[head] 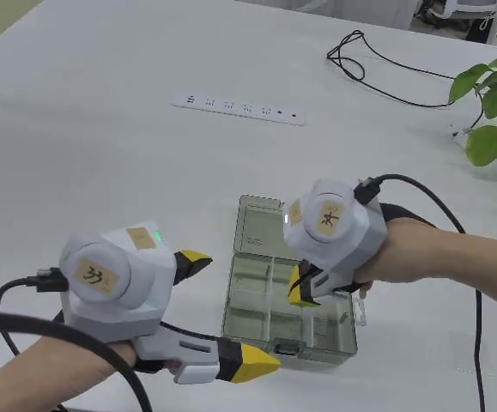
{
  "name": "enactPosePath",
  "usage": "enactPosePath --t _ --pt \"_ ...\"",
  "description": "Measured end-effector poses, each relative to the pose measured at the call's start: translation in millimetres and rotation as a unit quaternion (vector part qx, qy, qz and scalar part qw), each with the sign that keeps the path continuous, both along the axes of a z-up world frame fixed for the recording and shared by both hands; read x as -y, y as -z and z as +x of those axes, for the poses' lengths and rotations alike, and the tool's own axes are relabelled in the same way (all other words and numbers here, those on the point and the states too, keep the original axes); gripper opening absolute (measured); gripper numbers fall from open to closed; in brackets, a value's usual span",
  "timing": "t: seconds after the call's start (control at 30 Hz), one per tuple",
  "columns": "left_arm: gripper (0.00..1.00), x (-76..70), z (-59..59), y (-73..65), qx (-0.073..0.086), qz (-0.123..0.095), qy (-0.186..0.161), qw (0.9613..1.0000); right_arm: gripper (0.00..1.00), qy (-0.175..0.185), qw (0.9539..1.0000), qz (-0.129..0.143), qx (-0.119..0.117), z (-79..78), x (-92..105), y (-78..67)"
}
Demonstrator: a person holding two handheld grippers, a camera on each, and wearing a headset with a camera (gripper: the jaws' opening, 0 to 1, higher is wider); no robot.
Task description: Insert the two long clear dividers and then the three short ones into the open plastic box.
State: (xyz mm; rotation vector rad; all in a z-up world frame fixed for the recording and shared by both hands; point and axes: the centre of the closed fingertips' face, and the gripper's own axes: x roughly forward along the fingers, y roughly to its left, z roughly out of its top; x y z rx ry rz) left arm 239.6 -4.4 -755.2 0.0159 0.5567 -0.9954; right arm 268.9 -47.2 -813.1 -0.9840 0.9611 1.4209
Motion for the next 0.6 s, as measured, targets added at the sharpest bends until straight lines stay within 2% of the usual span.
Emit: enactPosePath --t 0.23,0.6 --pt "0.94 -0.3 -0.1 0.3 -0.001 0.000 0.000 1.0000 0.02 0.001 1.0000 -0.003 0.001 -0.2 0.0 5.8" --pt "0.94 0.6 0.6 -0.2 -0.001 -0.002 0.000 1.0000 0.01 0.007 0.9999 -0.007 -0.004 0.3 0.8 7.4"
